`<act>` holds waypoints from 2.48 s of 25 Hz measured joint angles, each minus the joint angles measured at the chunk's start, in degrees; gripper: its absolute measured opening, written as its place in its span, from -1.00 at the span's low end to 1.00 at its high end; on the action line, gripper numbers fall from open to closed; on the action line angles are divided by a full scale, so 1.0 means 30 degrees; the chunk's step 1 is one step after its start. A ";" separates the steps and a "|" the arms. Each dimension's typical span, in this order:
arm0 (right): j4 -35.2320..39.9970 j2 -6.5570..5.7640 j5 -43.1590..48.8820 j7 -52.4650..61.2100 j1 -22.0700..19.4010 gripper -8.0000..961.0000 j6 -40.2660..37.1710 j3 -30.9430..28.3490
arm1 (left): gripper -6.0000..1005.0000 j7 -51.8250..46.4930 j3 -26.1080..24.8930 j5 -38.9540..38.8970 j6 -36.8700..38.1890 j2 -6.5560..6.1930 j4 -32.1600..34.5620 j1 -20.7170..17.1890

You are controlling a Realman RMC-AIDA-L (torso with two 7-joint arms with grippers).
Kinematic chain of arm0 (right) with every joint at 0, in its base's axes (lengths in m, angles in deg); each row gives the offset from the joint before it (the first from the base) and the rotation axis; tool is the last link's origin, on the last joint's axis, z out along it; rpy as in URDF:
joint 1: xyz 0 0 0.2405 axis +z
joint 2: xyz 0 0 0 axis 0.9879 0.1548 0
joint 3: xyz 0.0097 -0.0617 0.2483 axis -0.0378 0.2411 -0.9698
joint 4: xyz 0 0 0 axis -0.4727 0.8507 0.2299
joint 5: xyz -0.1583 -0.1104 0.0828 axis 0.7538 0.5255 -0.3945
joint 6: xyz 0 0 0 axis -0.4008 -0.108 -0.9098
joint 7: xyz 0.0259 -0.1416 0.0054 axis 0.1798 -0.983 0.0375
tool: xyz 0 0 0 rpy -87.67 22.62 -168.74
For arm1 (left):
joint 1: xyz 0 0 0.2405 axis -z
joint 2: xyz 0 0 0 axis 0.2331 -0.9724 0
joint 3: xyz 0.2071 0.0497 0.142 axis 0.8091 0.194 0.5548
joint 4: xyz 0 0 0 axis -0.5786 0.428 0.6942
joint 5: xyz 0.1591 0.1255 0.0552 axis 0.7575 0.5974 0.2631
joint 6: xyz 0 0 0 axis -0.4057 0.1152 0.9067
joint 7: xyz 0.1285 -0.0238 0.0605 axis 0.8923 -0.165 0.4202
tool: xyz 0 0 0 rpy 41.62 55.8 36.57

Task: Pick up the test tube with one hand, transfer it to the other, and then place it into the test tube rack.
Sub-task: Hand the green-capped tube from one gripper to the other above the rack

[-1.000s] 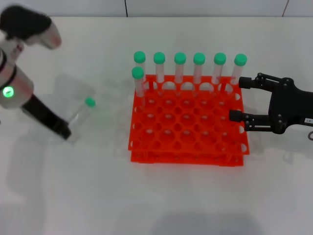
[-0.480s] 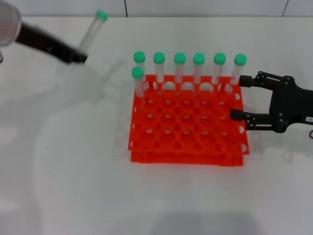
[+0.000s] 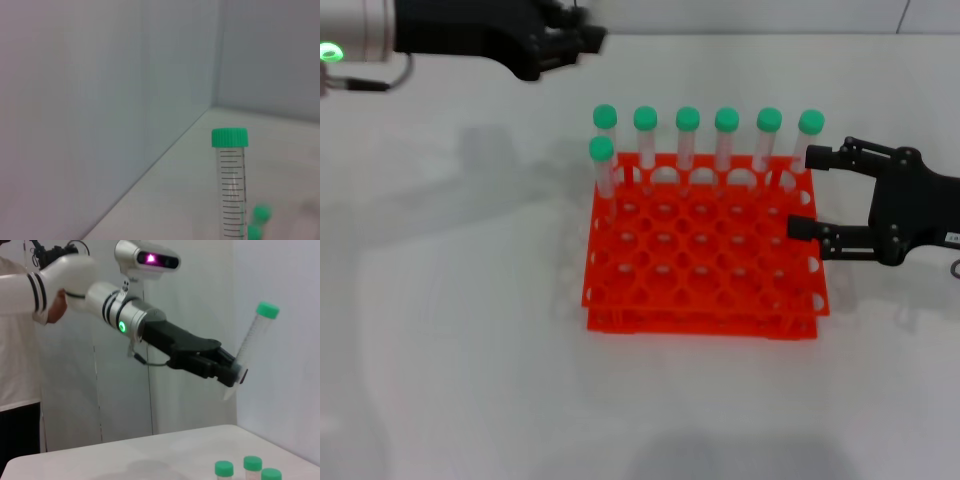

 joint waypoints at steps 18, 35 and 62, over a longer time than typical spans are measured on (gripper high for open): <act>-0.0265 -0.0693 -0.0813 0.1786 0.0407 0.73 -0.0495 -0.2165 | -0.63 0.6635 0.0152 -0.0605 0.0456 -0.0998 -0.9536 0.3084; -0.6156 0.0631 -0.3881 0.0851 0.2932 0.72 -0.0925 -0.3120 | -0.63 0.6684 0.0928 -0.0138 0.0003 -0.0361 -0.9488 0.3688; -1.0345 0.0784 -0.5714 -0.4072 0.4459 0.71 -0.1018 -0.3024 | -0.63 0.6608 0.1666 -0.0135 -0.0973 0.0268 -0.9407 0.4156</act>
